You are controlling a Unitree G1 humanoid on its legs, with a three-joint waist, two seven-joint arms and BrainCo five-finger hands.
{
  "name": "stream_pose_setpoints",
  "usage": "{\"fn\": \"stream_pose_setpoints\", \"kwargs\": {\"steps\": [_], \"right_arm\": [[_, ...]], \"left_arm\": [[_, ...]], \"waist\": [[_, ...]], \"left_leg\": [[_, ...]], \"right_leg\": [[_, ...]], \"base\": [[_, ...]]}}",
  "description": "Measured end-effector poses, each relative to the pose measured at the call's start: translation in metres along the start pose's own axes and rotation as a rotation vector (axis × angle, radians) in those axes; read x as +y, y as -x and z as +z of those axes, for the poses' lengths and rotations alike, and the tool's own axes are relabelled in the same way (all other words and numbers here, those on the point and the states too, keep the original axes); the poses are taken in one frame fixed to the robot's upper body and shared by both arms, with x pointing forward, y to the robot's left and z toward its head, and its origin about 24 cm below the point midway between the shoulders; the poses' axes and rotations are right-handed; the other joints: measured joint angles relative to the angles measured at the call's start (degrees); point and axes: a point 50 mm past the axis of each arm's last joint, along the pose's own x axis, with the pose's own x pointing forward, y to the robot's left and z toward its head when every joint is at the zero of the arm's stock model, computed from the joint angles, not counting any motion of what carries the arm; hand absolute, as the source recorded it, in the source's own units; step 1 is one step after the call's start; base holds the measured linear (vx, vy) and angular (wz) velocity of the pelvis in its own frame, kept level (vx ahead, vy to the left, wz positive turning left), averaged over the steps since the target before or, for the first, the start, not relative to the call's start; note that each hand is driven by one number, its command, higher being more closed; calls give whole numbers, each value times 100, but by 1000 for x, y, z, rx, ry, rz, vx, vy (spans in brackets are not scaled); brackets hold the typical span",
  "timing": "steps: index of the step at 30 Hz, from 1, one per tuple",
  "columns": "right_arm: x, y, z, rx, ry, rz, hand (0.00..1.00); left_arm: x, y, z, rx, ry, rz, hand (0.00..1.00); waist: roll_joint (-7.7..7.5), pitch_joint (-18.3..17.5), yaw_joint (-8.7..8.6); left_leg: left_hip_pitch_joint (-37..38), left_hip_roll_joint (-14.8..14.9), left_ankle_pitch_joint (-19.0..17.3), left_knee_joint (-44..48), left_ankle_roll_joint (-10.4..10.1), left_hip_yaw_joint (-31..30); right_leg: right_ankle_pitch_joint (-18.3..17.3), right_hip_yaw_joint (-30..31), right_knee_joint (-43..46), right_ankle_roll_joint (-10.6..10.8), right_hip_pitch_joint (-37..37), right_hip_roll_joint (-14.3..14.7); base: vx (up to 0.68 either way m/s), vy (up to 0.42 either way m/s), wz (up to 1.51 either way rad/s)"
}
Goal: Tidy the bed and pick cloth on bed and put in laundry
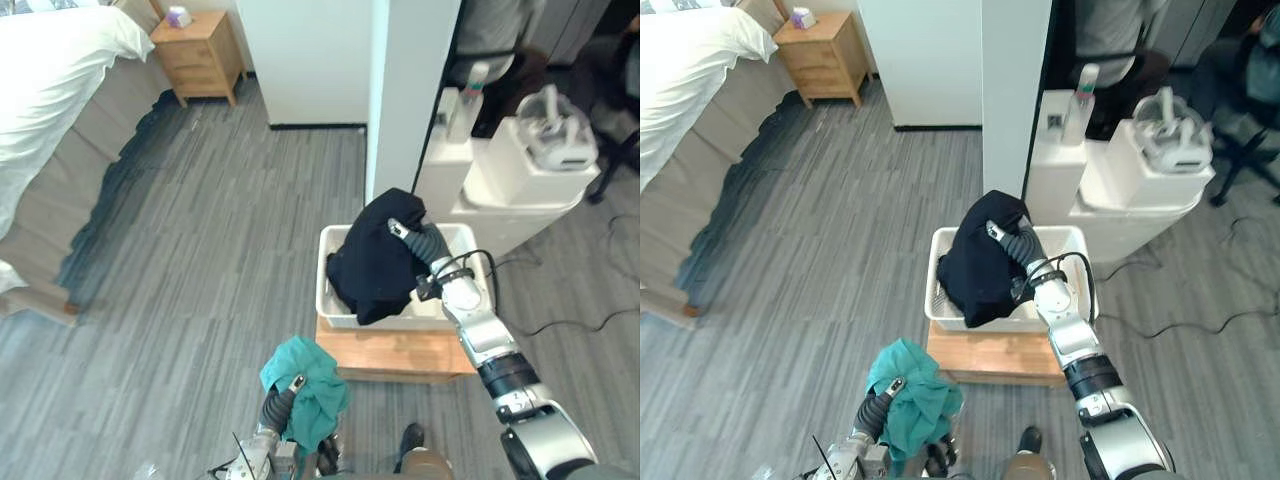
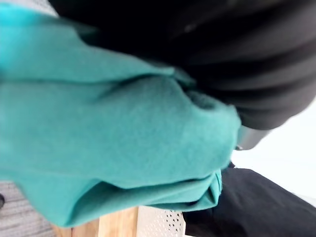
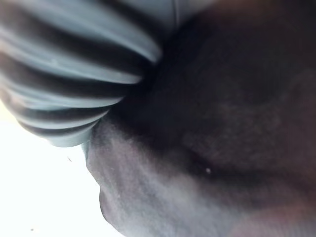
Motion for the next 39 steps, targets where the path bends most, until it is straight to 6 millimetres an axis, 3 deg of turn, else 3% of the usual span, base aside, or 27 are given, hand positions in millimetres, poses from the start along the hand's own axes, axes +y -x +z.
{"fn": "stream_pose_setpoints", "kwargs": {"steps": [1,5,8,12,17,18,21,25,27,33,39], "right_arm": [[-7,-4,-2,17,33,-24,0],[-33,-13,-6,75,69,-133,0],[-50,-15,-8,99,93,-195,0],[-57,-13,-11,114,128,-240,0],[-51,17,-24,107,187,-266,0],[-45,25,-23,84,199,-260,0],[-31,44,-25,63,256,-253,0],[-29,63,-28,60,388,-261,0],[-29,67,-27,52,435,-262,0],[-40,86,-38,103,488,-303,0],[-68,122,-53,207,531,-397,0]], "left_arm": [[0,-1,3,-15,1,-3,100],[-1,-6,16,-73,13,-15,100],[-2,-13,27,-112,-2,-32,100],[-4,-16,38,-160,2,-44,100],[-9,-21,62,-264,-22,-66,100],[-8,-21,69,-290,-27,-61,100],[0,-19,80,-338,-35,-14,100],[6,-21,95,-396,-66,18,100],[6,-20,106,-444,-66,31,100],[24,-22,141,-582,-93,134,100],[47,-21,208,-828,-209,308,100]], "waist": [[112,133,-6],[294,412,3],[331,443,5],[329,448,-5],[286,450,-39],[222,465,-148],[-69,368,-201],[-457,161,-332],[-552,60,-330],[-553,-182,-401],[-552,-400,-612]], "left_leg": [[-17,-29,72,-98,20,5],[-179,-66,170,-199,7,-46],[-268,-95,284,-333,34,-100],[-264,-100,338,-337,99,-101],[-56,-98,333,-419,91,-103],[17,-99,331,-459,89,-94],[198,-45,261,-462,-7,58],[419,10,220,-465,-65,122],[499,36,201,-464,-91,221],[751,85,156,-478,-158,442],[939,161,120,-499,-205,711]], "right_leg": [[29,0,4,-20,-64,-13],[96,-64,-7,-43,-236,-27],[144,-128,-57,-12,-322,-9],[229,-136,-248,-13,-240,25],[237,-132,-428,-10,15,86],[237,-129,-494,-9,100,109],[224,-2,-549,-25,204,149],[165,87,-551,-54,374,206],[163,205,-551,-58,395,222],[151,432,-552,-78,486,255],[195,745,-553,-131,496,328]], "base": [[-64,75,4],[-49,60,5],[7,25,9],[40,-1,1],[41,-20,1],[25,-20,-9],[16,-22,-25],[23,-24,-12],[-4,-8,-25],[-25,5,-18],[-22,5,-25]]}}
